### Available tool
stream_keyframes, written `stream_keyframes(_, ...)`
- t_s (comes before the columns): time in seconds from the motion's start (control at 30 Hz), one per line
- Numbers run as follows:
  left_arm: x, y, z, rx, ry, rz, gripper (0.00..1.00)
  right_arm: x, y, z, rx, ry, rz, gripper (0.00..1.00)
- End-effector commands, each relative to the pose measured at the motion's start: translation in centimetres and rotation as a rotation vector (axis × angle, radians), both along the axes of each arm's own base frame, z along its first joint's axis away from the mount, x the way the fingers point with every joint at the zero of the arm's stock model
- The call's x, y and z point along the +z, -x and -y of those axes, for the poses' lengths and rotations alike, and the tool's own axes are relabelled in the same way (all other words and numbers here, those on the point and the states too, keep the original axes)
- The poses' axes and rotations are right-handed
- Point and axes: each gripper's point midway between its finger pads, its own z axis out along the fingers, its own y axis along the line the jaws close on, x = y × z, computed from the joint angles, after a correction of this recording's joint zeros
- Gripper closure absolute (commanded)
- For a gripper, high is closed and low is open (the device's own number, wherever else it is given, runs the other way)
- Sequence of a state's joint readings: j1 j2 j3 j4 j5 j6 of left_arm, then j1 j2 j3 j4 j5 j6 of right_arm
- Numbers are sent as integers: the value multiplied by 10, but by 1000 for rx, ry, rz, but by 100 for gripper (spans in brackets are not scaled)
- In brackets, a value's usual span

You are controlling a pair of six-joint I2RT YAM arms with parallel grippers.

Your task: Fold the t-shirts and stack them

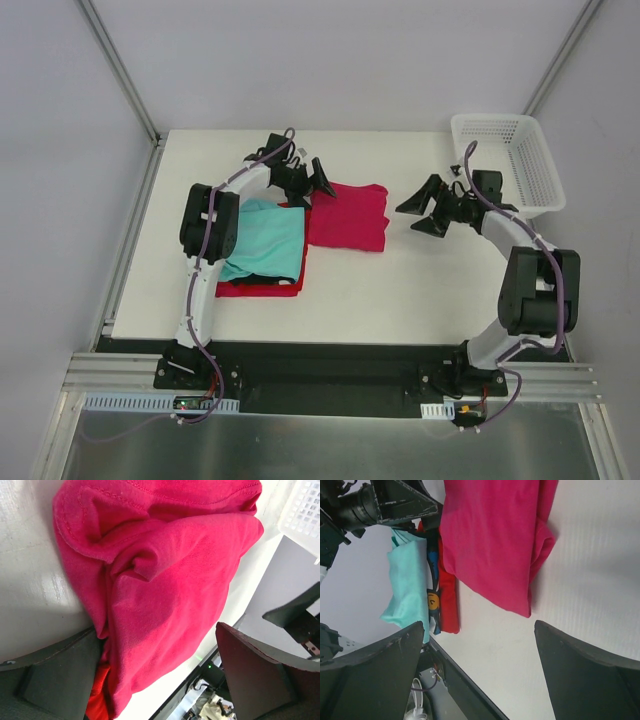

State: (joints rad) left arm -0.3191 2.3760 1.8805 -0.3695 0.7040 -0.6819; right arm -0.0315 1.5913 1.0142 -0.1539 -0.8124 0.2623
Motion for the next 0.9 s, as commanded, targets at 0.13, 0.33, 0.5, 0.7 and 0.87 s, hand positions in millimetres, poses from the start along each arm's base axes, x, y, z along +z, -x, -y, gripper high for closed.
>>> stream_keyframes(0.13, -18, 19, -2, -8, -23, -76, 10, -18, -36, -1, 20, -92, 15, 4)
stream_keyframes(0.33, -17, 21, -4, -6, -27, -75, 12, -38, -44, -5, 27, -116, -37, 4)
stream_keyframes(0.5, -16, 22, -3, -6, -21, -80, 13, -48, -47, -16, 49, -135, -54, 3)
stream_keyframes(0.7, -13, 21, -2, -6, -8, -80, 16, -64, -50, -35, 87, -123, -80, 2)
stream_keyframes(0.87, -9, 20, -2, -6, -3, -73, 16, -75, -56, -46, 108, -116, -92, 1)
